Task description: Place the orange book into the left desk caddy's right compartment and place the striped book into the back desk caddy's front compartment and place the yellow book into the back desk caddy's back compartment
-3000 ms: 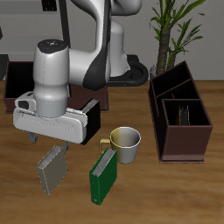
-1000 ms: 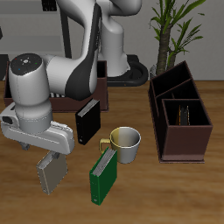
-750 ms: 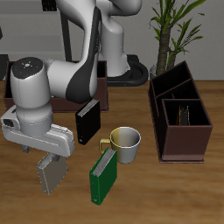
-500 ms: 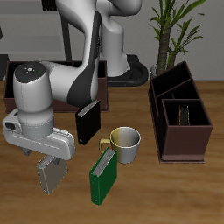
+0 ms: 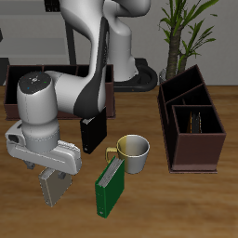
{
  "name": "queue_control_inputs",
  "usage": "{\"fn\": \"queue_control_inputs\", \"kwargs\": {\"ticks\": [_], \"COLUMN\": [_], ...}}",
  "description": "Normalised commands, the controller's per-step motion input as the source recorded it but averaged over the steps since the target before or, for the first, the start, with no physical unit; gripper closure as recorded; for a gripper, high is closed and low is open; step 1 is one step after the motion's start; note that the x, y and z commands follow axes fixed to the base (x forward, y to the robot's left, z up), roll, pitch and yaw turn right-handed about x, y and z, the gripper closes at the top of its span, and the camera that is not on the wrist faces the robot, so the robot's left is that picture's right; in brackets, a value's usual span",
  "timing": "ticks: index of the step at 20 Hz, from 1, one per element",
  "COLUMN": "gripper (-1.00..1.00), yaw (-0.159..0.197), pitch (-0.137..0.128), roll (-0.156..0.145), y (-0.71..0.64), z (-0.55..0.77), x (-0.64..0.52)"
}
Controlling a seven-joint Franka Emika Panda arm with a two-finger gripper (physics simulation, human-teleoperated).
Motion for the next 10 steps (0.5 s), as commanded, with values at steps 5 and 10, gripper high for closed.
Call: {"fn": "queue_control_inputs", "kwargs": {"ticks": [5, 10], "gripper": [-1.00, -1.00], "yaw": [-0.006, -0.026], "pitch": [0.032, 0.028], "roll": [0.013, 0.024], "y": [0.06, 0.02], "z": [-0.28, -0.25], "x": [0.01, -0.03]}}
